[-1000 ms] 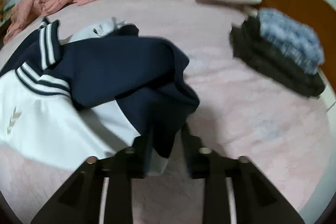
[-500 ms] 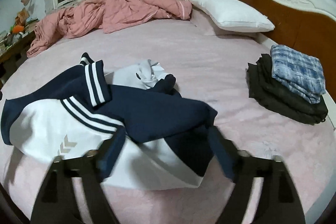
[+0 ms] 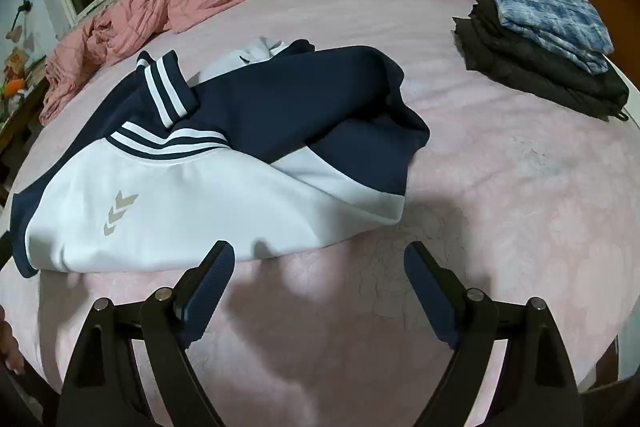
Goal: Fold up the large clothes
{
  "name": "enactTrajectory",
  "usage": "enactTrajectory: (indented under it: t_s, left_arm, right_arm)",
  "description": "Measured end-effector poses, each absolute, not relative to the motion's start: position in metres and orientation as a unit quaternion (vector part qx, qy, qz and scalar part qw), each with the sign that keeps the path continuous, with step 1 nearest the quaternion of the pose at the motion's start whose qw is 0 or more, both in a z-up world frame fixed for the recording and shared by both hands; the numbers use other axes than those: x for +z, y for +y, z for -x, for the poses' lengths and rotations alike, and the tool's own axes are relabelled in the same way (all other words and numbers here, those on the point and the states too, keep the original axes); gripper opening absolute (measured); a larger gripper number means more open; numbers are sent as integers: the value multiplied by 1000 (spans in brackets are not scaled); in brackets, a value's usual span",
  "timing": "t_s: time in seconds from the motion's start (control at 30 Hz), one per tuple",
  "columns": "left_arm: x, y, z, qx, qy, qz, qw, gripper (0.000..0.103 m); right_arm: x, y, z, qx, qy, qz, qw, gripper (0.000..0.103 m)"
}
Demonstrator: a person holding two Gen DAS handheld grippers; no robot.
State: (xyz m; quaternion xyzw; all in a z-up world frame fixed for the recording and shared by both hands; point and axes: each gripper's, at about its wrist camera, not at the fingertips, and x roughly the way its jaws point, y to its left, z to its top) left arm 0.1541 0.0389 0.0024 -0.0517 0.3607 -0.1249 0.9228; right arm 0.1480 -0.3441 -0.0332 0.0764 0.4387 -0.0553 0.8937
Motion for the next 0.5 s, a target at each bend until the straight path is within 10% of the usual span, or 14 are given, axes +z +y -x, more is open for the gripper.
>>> enactTrajectory:
  t_s: [0.33,0.5]
  left_arm:
    - [-69,95,-139,-45,419,332,844,102]
    - [-74,97,-179,1,377,302,876,100]
  right_arm:
    - [-18,-328,-150,-58,419,-50,905,88]
    - [-14,-324,-144,-53,405,-26,913,88]
